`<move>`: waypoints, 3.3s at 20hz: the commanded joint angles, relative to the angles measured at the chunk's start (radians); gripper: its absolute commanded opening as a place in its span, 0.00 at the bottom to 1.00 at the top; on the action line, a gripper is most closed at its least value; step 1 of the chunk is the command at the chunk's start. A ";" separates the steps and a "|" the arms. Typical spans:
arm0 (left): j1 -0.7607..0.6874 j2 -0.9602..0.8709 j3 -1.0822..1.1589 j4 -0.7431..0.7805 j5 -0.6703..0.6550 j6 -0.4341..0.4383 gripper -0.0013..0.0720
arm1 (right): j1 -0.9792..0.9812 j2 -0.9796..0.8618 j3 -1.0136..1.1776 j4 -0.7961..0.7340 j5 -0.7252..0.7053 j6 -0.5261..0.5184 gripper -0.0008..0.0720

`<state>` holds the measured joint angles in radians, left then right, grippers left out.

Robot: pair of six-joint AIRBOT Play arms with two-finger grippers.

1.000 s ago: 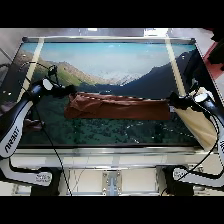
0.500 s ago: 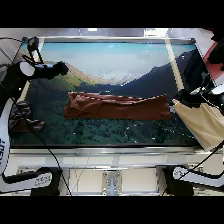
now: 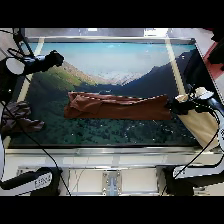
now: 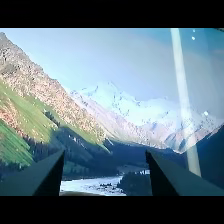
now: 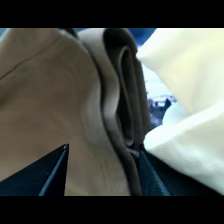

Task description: Fold the shirts.

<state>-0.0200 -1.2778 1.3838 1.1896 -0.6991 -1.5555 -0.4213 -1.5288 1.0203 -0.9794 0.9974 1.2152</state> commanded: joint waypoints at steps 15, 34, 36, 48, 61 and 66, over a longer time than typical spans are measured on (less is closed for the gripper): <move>-0.010 -0.023 0.000 -0.047 -0.069 -0.011 0.42 | 0.087 -0.102 0.019 0.280 -0.034 -0.142 0.06; -0.529 -0.583 0.001 -0.248 0.030 0.076 0.04 | 0.421 0.021 0.672 0.042 0.315 0.156 0.05; -0.528 -0.582 0.002 -0.248 0.021 0.090 0.04 | 0.509 0.020 0.723 0.000 0.289 0.181 0.05; -0.020 -0.114 0.162 0.255 -0.159 0.026 0.04 | 0.963 -0.105 0.739 -0.081 0.003 0.312 0.05; 0.113 -0.044 0.160 0.247 -0.216 0.071 0.04 | 0.957 -0.305 0.739 0.029 -0.251 0.330 0.69; 0.113 -0.044 0.160 0.240 -0.209 0.071 0.04 | 0.670 -0.242 0.723 -0.192 0.188 0.437 0.68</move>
<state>0.0921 -1.3224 1.5436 1.4349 -0.9131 -1.4860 0.3840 -1.7924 1.7554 -1.0702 0.9405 1.6070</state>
